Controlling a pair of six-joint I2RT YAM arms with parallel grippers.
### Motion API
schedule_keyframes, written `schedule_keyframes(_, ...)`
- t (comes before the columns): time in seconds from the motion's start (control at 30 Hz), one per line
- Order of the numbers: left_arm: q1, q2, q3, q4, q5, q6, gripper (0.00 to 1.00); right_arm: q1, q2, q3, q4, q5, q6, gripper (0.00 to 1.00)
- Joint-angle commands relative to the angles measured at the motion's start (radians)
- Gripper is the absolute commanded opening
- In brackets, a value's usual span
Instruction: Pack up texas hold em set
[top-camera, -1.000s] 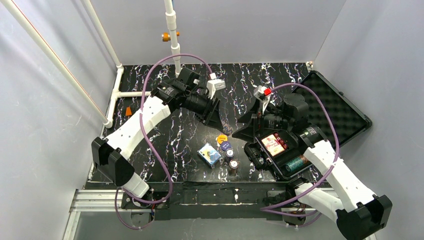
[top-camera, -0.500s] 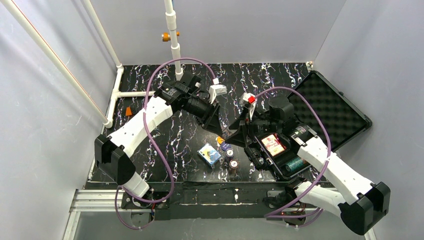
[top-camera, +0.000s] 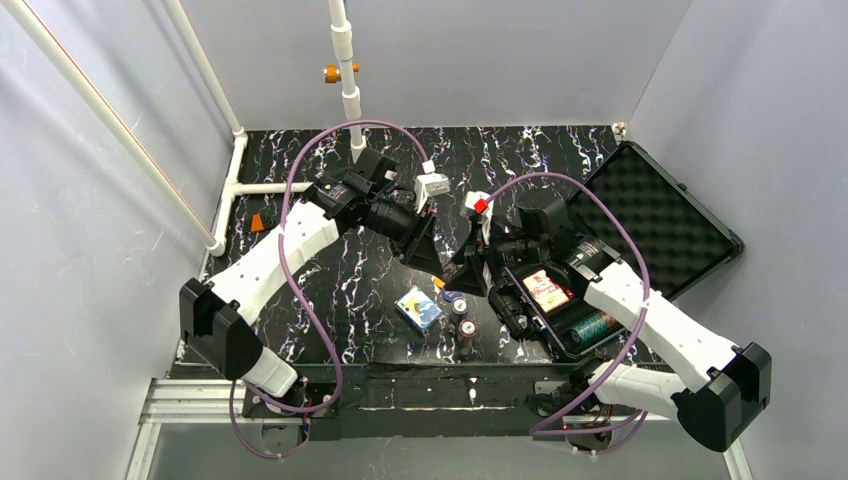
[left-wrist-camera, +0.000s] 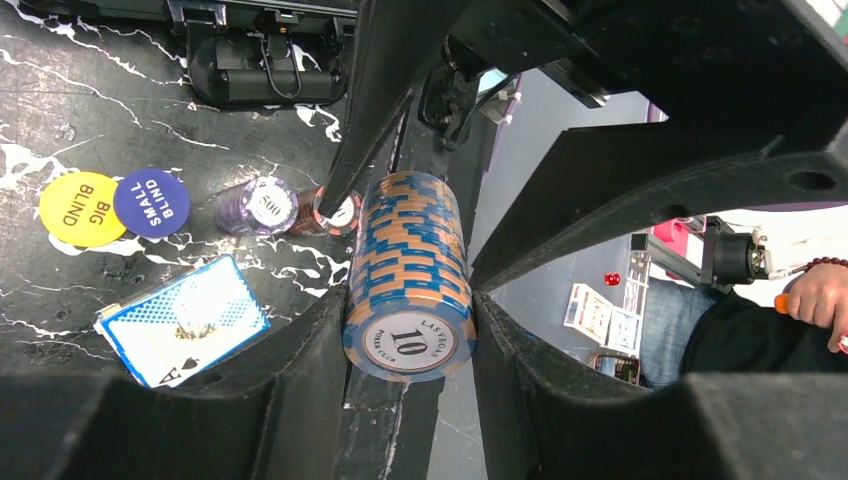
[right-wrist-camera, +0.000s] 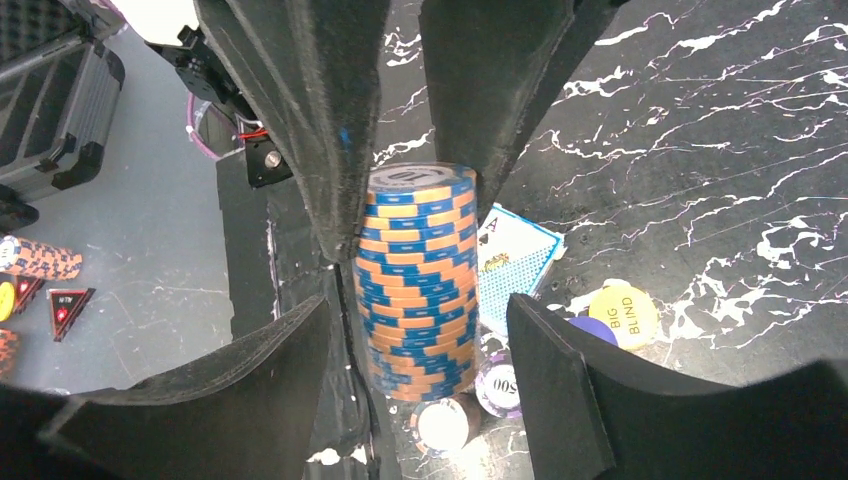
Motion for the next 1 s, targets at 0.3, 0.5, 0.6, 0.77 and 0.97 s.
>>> schedule_keyframes(0.3,-0.004,-0.074,-0.015,0.045,0.082,-0.019,0.0,0.065,0.035,0.061,-0.009,0.031,-0.051,0.57)
schedule_keyframes(0.5,-0.002,-0.072,-0.02,0.046,0.068,-0.02,0.0,0.083,0.038,0.062,0.0,0.043,-0.046,0.33)
schedule_keyframes(0.6,-0.003,-0.077,-0.022,0.046,0.045,-0.023,0.0,0.09,0.037,0.066,0.001,0.045,-0.038,0.18)
schedule_keyframes(0.77,-0.003,-0.119,-0.049,0.055,-0.037,-0.02,0.34,0.097,0.021,0.063,0.004,0.049,-0.016,0.01)
schedule_keyframes(0.97,-0.003,-0.168,-0.097,0.105,-0.148,-0.02,0.87,0.101,-0.03,0.011,0.06,0.076,0.031,0.01)
